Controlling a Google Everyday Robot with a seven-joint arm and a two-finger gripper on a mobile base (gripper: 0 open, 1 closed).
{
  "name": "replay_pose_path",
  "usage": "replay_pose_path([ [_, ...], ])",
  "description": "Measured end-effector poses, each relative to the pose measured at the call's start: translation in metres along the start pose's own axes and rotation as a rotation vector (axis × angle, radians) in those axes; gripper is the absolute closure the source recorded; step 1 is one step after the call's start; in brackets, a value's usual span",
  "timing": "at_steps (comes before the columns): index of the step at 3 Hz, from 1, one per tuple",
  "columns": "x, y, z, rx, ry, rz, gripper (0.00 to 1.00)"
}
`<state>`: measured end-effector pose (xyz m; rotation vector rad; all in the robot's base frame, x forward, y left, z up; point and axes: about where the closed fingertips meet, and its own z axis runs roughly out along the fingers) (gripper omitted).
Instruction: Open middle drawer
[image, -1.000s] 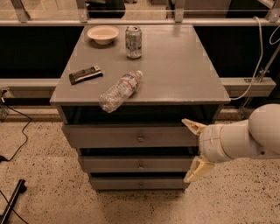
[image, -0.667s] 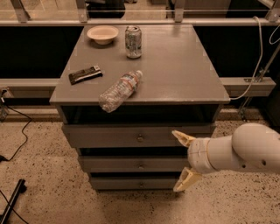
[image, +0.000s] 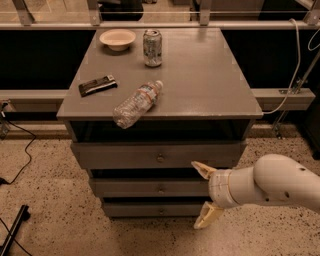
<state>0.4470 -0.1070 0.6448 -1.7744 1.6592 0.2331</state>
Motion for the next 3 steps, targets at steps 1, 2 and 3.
replay_pose_path([
  [1, 0.012, 0.0, 0.008, -0.066, 0.053, -0.012, 0.0],
  [2, 0.069, 0.008, 0.021, -0.173, 0.13, -0.005, 0.0],
  [3, 0.124, 0.027, 0.039, -0.234, 0.155, 0.032, 0.0],
])
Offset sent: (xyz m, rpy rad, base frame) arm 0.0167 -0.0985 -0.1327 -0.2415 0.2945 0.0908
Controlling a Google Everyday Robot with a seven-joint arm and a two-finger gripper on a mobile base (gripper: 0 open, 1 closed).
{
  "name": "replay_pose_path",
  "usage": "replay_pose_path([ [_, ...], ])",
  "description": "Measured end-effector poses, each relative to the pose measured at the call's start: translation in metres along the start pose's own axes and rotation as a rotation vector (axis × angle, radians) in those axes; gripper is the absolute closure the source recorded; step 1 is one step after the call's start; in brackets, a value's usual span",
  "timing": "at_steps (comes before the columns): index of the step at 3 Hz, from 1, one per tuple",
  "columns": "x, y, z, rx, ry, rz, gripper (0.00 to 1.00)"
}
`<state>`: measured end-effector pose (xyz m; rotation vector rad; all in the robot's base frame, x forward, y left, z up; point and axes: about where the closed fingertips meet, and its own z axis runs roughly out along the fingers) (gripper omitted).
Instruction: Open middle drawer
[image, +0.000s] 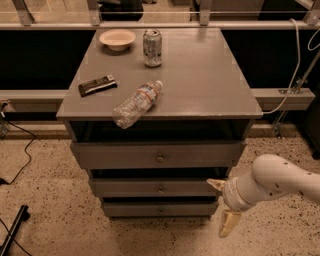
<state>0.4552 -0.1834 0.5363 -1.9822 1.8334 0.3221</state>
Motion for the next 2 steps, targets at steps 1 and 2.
replay_pose_path([
  [1, 0.034, 0.008, 0.019, 0.004, 0.008, 0.044, 0.0],
  [2, 0.049, 0.0, 0.034, 0.089, -0.008, 0.074, 0.0],
])
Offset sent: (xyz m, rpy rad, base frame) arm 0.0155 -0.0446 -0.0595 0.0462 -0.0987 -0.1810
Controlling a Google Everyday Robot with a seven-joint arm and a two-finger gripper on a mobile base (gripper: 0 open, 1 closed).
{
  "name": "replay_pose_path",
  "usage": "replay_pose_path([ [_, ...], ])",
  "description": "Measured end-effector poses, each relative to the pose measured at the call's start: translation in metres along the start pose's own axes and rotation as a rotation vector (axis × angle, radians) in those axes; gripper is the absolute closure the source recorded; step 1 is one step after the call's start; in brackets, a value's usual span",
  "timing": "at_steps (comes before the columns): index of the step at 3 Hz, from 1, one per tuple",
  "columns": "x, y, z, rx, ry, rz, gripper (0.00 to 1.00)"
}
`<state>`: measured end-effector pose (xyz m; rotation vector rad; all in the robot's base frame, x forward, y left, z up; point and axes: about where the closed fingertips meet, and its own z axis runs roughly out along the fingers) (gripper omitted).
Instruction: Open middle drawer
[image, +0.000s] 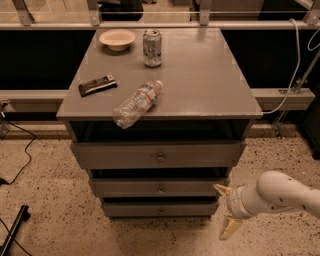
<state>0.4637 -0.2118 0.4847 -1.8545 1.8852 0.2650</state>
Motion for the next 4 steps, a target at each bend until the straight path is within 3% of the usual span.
replay_pose_path([
  [1, -0.002, -0.013, 0.016, 0.054, -0.013, -0.014, 0.0],
  [3, -0.01, -0.045, 0.066, 0.057, -0.072, -0.114, 0.0],
  [4, -0.004, -0.06, 0.078, 0.071, -0.064, -0.133, 0.0],
])
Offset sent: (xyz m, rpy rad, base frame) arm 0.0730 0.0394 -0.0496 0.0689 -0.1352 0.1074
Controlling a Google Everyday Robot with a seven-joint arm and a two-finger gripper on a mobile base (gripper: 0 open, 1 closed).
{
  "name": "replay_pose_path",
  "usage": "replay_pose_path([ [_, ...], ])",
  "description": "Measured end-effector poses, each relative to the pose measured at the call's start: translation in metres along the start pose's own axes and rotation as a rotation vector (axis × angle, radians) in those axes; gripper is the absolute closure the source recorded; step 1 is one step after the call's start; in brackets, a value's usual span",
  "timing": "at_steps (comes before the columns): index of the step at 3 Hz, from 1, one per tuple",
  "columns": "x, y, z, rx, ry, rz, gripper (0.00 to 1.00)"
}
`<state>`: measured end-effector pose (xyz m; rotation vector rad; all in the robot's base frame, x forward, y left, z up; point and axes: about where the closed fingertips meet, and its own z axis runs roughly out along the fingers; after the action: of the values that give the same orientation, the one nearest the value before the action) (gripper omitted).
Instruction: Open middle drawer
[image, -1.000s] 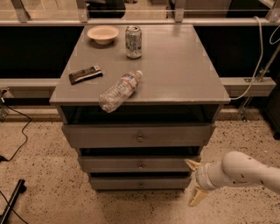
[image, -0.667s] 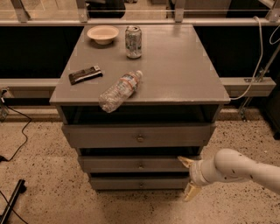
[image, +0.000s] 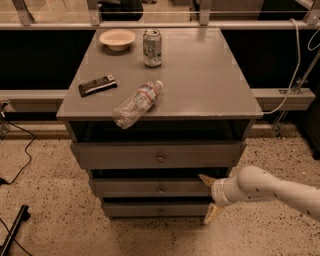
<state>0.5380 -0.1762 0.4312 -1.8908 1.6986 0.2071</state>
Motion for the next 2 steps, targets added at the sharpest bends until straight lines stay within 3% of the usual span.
replay_pose_path([
  [1, 0.0067, -0.0141, 0.0054, 0.015, 0.02, -0.015, 0.0],
  [2, 0.0105, -0.022, 0.0098, 0.017, 0.034, -0.023, 0.17],
])
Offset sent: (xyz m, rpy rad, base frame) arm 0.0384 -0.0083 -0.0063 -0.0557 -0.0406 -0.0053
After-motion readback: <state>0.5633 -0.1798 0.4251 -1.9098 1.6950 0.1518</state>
